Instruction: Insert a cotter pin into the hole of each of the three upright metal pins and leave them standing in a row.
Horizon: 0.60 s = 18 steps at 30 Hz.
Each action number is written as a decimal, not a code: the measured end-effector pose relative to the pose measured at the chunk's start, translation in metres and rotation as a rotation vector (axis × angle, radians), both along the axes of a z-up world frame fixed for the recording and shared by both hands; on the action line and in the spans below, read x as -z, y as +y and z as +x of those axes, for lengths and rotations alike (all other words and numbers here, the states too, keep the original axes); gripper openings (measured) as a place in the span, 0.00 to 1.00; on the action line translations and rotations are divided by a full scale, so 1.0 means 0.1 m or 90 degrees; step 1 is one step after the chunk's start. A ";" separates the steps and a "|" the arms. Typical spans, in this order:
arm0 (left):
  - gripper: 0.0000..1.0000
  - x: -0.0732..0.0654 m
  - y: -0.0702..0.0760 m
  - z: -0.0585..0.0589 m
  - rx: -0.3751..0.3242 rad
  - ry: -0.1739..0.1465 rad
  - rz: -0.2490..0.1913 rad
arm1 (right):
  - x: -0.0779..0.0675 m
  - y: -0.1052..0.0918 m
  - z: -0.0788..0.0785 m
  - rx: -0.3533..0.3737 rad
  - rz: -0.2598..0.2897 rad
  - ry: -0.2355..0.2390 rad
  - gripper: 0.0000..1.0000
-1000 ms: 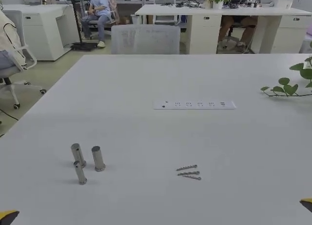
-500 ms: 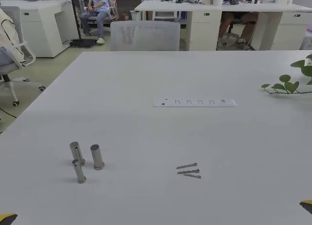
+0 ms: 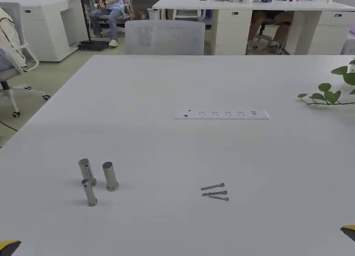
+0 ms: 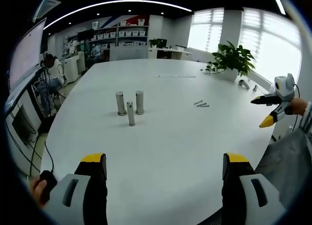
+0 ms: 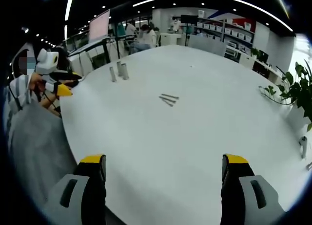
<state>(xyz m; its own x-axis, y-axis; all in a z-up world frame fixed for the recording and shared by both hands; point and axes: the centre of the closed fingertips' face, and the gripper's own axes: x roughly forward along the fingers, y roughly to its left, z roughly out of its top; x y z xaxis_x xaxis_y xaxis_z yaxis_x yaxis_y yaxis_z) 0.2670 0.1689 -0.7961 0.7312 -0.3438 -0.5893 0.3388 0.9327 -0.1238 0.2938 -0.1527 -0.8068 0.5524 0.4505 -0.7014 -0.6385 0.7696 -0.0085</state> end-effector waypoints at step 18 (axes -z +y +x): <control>0.99 0.09 0.01 0.23 0.020 -0.004 -0.003 | -0.05 0.06 -0.01 0.017 0.028 0.004 1.00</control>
<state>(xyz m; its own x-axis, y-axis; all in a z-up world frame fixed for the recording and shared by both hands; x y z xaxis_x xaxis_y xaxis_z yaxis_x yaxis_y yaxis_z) 0.2901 0.1697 -0.8049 0.7238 -0.3688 -0.5831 0.3681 0.9212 -0.1258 0.2924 -0.1472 -0.8015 0.5609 0.4662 -0.6842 -0.6171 0.7864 0.0299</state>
